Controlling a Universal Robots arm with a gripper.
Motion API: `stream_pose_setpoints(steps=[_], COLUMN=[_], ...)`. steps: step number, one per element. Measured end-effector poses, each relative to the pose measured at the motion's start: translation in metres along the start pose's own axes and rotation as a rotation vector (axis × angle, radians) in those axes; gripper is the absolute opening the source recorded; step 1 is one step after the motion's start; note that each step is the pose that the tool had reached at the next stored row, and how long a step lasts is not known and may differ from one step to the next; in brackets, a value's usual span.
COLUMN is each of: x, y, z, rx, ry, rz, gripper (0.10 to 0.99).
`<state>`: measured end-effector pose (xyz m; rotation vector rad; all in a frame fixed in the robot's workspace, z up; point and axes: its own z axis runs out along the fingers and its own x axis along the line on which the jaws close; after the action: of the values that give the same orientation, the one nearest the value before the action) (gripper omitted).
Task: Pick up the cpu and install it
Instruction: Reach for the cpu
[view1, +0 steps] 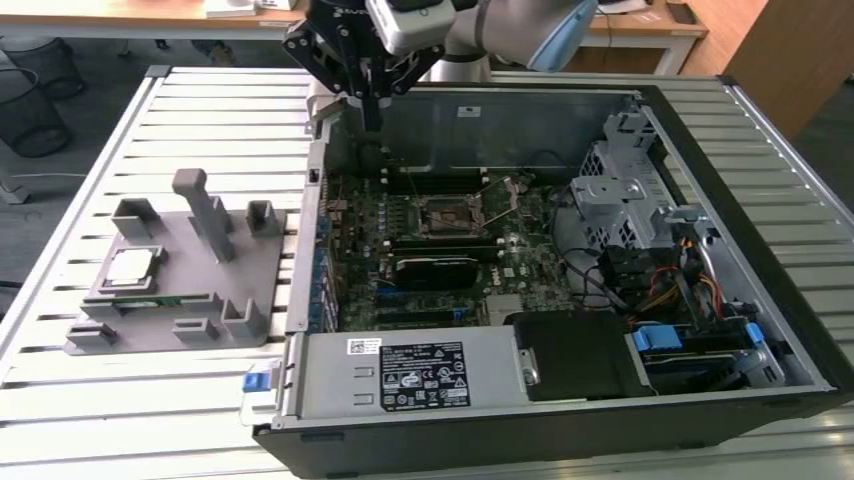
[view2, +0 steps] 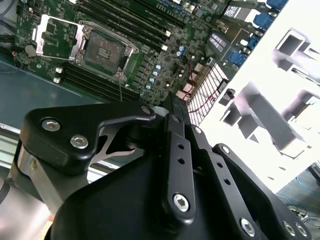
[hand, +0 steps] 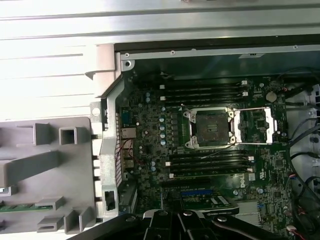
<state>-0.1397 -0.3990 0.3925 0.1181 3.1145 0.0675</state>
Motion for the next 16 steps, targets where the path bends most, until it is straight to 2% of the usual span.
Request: stream_pose_setpoints(steps=[16], x=[0.0141], y=[-0.0011], z=[0.0002], rx=[0.0], ry=[0.0002], rz=[0.0], gripper=[0.106])
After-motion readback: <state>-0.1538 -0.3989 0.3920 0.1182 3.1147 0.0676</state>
